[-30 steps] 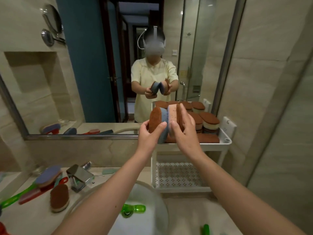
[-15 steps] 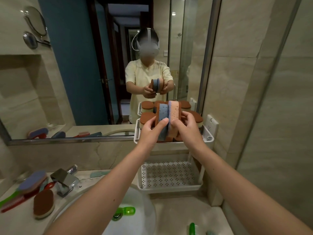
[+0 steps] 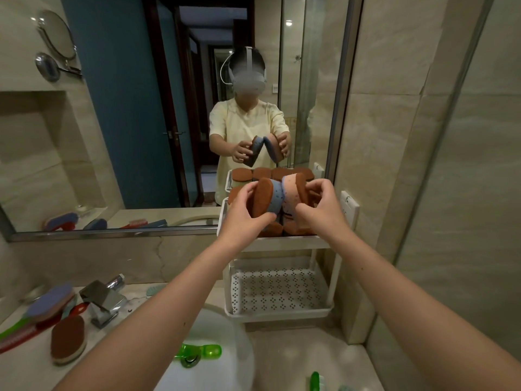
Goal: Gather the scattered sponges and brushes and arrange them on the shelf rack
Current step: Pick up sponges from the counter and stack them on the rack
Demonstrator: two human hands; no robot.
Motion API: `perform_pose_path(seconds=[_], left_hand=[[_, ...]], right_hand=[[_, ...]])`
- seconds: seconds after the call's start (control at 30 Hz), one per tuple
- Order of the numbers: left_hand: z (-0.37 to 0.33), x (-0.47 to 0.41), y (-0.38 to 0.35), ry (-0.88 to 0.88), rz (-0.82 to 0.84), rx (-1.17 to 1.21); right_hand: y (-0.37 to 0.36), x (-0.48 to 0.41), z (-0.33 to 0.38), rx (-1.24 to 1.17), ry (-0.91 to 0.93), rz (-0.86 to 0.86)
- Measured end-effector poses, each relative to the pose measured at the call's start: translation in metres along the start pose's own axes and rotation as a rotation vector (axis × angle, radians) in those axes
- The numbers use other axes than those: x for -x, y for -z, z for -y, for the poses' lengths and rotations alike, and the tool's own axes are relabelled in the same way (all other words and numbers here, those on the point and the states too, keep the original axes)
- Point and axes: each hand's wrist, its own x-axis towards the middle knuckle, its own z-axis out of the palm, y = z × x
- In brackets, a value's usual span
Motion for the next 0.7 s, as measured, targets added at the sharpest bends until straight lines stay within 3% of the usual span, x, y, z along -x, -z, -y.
perform_pose_path(seconds=[0.2, 0.37, 0.7], left_hand=[[0.008, 0.002, 0.001, -0.107, -0.088, -0.441], [0.019, 0.003, -0.004, -0.146, -0.005, -0.774], [0.020, 0.002, -0.012, -0.145, 0.054, -0.850]], right_hand=[[0.007, -0.001, -0.010, 0.422, 0.160, 0.006], [0.002, -0.003, -0.018, 0.658, 0.108, 0.074], [-0.012, -0.007, -0.034, 0.680, 0.001, 0.102]])
